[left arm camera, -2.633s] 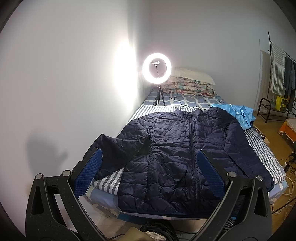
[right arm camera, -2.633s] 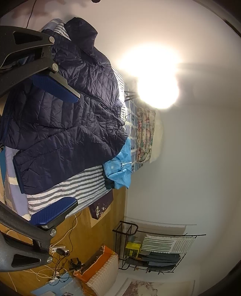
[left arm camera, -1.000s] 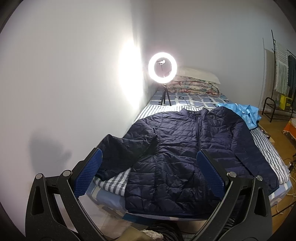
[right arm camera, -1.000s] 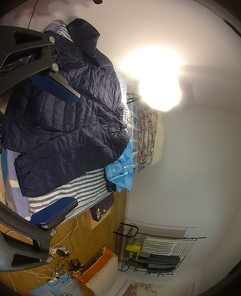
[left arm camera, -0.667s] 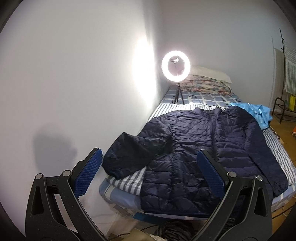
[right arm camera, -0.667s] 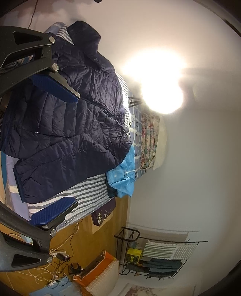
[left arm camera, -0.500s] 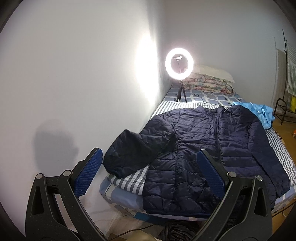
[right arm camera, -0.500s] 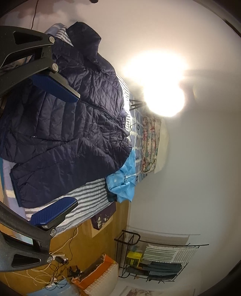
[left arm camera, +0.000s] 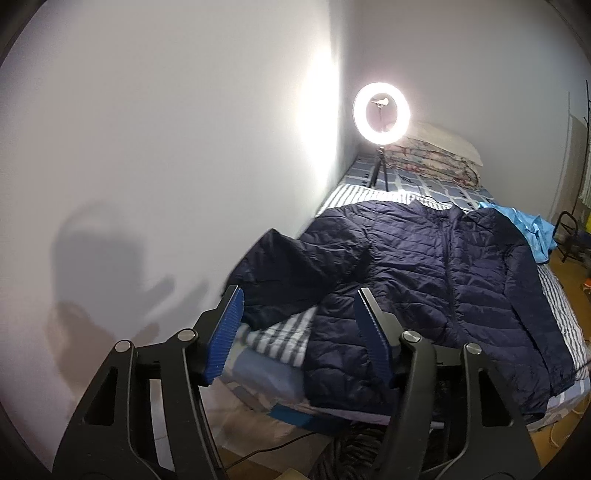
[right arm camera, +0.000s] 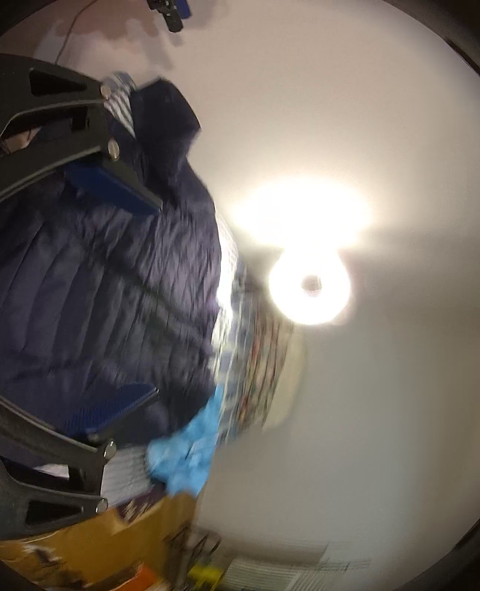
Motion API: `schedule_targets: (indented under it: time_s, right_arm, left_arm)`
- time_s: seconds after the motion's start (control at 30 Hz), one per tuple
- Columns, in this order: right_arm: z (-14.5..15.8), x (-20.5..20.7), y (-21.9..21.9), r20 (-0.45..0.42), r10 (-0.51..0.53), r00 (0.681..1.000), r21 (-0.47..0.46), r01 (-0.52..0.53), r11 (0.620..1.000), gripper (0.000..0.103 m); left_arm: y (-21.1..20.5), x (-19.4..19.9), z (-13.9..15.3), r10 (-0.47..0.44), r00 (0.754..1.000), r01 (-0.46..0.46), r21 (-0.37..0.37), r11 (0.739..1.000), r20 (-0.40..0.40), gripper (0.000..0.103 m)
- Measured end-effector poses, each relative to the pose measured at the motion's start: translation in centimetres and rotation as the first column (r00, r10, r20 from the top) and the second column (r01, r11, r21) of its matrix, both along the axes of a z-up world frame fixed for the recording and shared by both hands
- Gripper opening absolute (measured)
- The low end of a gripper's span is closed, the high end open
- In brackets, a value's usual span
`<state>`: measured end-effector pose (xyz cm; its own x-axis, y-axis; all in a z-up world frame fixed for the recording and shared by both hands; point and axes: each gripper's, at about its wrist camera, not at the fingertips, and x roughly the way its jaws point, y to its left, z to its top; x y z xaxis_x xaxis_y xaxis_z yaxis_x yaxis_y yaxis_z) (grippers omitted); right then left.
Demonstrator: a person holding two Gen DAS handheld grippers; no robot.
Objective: Fold large clothes
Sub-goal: 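Grasp the jacket's hood with the right gripper and lift it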
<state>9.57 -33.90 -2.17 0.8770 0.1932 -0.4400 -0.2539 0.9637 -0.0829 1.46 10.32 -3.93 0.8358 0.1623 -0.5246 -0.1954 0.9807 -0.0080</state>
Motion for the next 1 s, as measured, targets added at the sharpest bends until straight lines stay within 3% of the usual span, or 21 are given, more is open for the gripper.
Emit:
schedule_targets:
  time_s: [0.13, 0.3, 0.43, 0.57, 0.73, 1.0]
  right_arm:
    - [-1.8, 2.7, 6.3, -0.045, 0.224, 0.974, 0.006, -0.224, 0.975, 0.078]
    - [-5.6, 5.8, 14.4, -0.147, 0.437, 0.888, 0.038, -0.436, 0.899, 0.077]
    - [-9.6, 7.9, 20.8, -0.244, 0.544, 0.803, 0.037, -0.553, 0.832, 0.073]
    - [-13.5, 8.8, 26.6, -0.324, 0.619, 0.715, 0.039, -0.644, 0.764, 0.067]
    - [-17.1, 9.9, 32.5, -0.393, 0.656, 0.644, 0.029, -0.705, 0.709, 0.063]
    - [-21.3, 11.8, 37.0, -0.495, 0.644, 0.583, 0.051, -0.721, 0.691, 0.061]
  left_arm:
    - [0.8, -1.3, 0.1, 0.023, 1.000, -0.023, 0.022, 1.000, -0.004, 0.064]
    - [1.6, -1.9, -1.1, 0.027, 0.998, -0.027, -0.013, 1.000, -0.049, 0.053]
    - [1.7, -2.4, -1.8, 0.025, 0.997, -0.027, -0.022, 0.999, -0.072, 0.051]
    - [2.0, -3.0, -2.3, 0.039, 0.995, -0.042, -0.034, 0.999, -0.092, 0.051]
    - [2.6, -3.1, -2.8, 0.064, 0.990, -0.069, -0.032, 0.997, -0.126, 0.048]
    - [3.9, -2.3, -3.6, 0.104, 0.983, -0.112, -0.046, 0.993, -0.153, 0.046]
